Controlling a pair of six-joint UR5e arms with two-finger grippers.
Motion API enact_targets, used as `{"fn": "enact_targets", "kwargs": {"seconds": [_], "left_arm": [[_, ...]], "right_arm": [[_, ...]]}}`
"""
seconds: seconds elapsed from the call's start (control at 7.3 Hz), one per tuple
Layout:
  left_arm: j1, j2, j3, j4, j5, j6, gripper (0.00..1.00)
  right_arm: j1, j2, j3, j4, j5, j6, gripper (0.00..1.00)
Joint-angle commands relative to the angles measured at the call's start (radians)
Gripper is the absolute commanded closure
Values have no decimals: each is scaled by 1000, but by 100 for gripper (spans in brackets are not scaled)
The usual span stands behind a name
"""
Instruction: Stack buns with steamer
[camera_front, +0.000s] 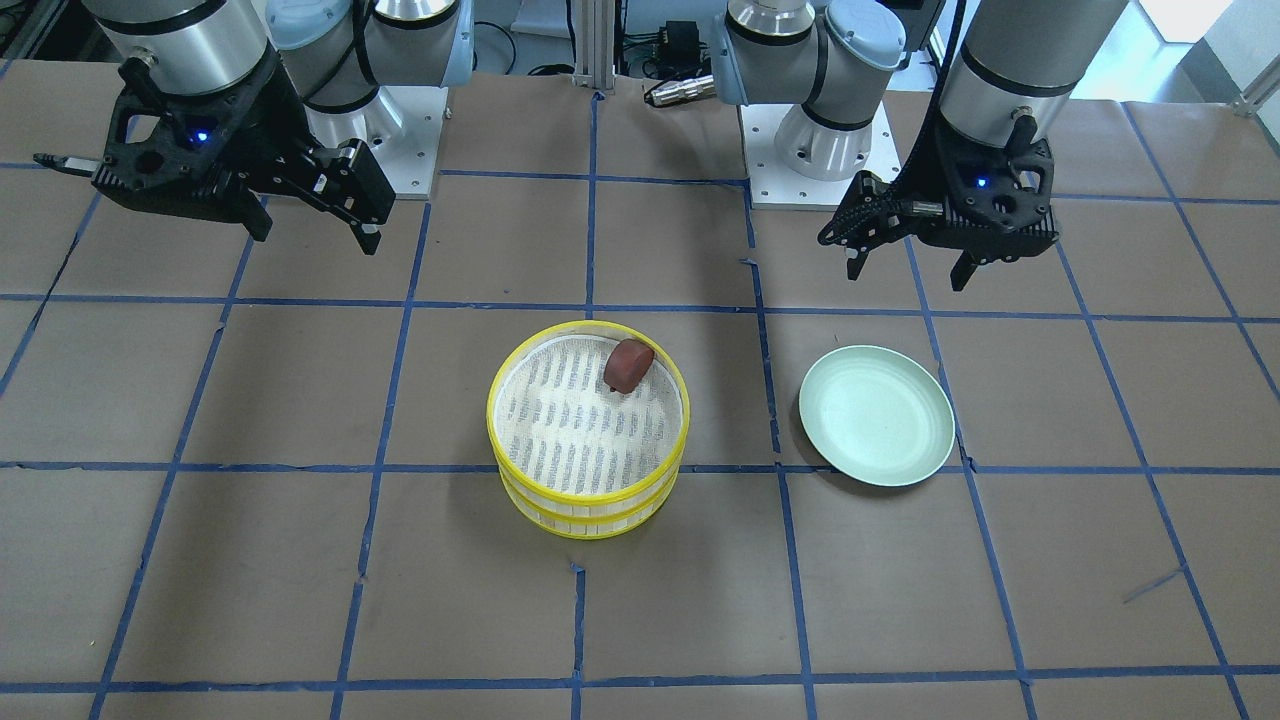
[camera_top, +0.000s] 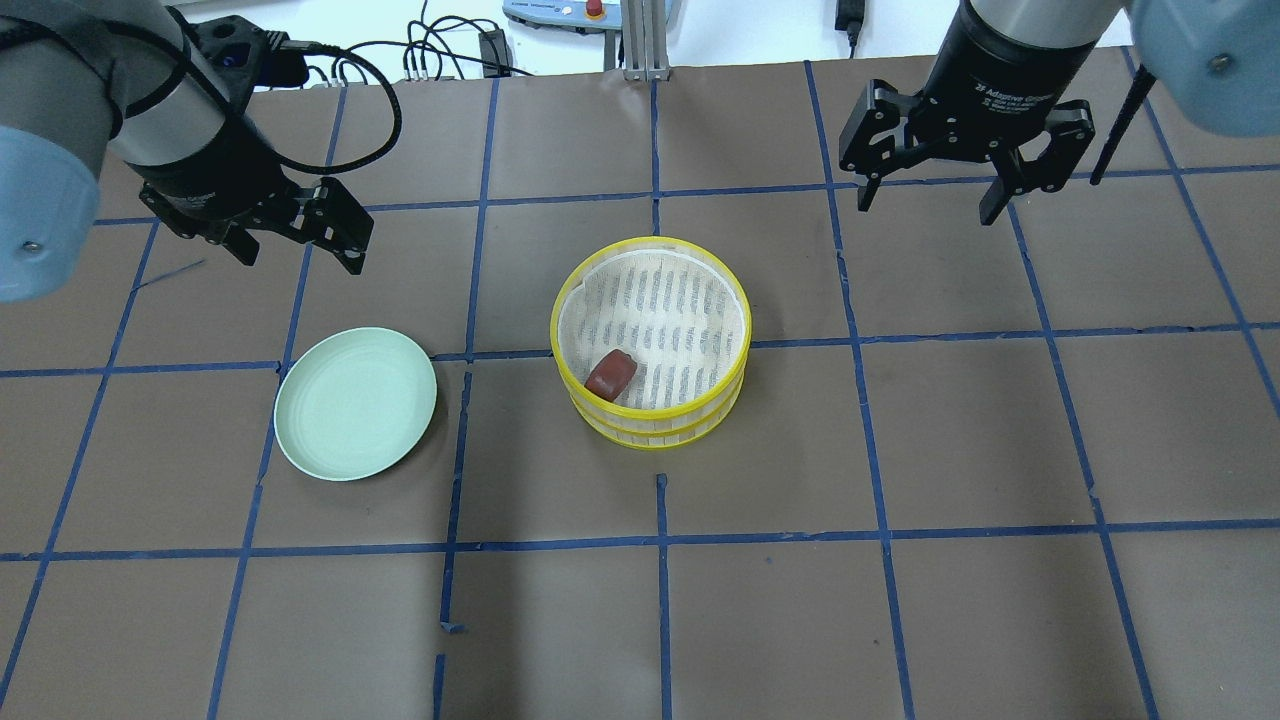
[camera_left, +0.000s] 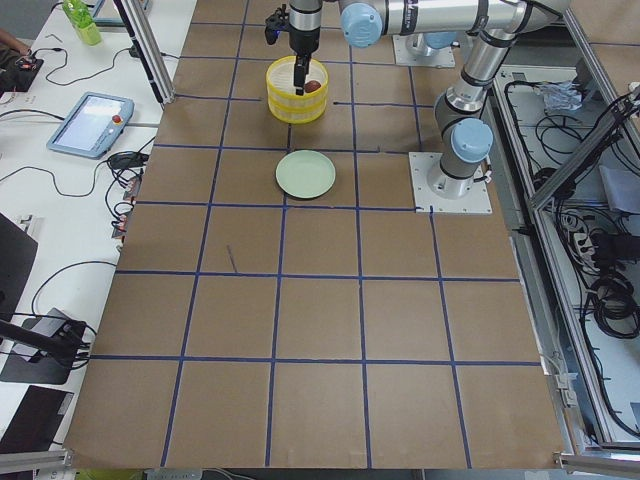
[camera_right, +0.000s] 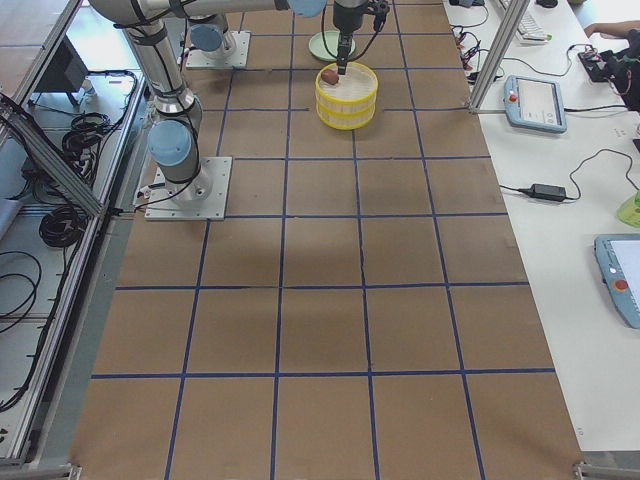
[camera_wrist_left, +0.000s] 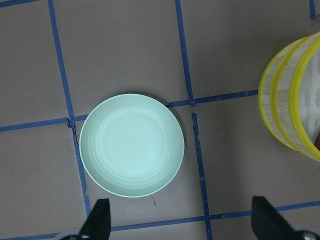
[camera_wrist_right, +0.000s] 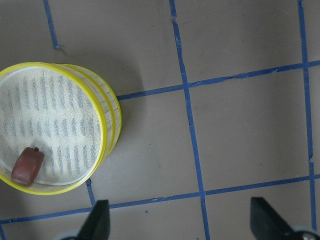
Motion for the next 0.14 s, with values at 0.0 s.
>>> {"fn": "enact_targets", "kwargs": {"seconds": [0.0], "left_arm": [[0, 0, -1, 2, -6, 4, 0]], "right_arm": [[0, 0, 0, 0, 0, 2, 0]]}}
